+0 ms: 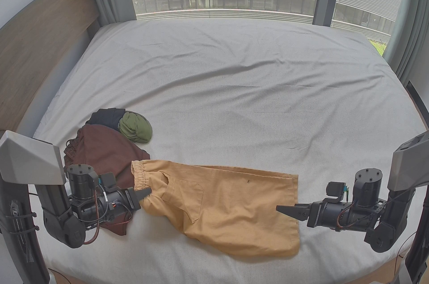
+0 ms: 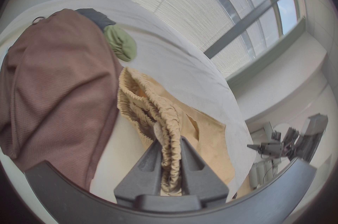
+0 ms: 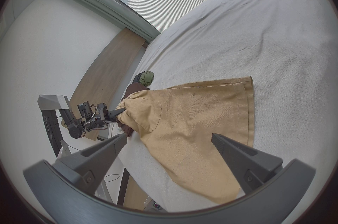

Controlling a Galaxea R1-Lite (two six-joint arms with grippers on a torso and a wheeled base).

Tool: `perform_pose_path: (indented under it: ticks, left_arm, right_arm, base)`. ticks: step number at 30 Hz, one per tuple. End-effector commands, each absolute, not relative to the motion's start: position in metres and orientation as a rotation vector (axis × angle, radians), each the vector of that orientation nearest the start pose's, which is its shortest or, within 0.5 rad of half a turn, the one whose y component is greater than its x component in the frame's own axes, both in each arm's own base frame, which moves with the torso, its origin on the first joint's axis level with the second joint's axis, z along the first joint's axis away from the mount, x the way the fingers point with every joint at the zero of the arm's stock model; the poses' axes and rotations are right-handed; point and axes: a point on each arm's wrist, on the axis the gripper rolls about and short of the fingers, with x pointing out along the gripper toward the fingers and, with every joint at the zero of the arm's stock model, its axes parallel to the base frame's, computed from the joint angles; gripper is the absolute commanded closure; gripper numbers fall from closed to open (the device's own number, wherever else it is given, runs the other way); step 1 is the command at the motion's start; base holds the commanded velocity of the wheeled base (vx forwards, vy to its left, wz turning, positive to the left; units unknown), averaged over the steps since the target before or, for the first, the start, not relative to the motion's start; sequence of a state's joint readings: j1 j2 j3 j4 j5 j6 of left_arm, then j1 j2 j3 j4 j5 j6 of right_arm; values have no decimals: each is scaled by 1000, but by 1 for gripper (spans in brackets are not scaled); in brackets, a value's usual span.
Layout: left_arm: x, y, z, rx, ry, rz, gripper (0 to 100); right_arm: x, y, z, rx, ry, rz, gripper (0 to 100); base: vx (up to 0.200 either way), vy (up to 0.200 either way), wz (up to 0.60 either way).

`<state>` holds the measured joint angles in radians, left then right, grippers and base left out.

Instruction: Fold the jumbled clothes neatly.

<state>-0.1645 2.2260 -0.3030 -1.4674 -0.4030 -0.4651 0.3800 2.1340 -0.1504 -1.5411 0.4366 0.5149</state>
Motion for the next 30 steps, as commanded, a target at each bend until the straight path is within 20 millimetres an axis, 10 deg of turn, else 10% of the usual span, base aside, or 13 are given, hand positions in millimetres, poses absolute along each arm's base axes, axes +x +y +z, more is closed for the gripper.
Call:
perform_pose_path:
  ticks: [1, 30]
  left_arm:
    - [274, -73, 1, -437, 596, -507, 100]
    - [291, -173, -5, -303, 523, -820, 100]
  right_arm:
    - [229, 101, 20, 491, 650, 666, 0]
    - [231, 101, 22, 493, 639, 667, 0]
  base:
    - [0, 0, 0]
    - [0, 0, 0]
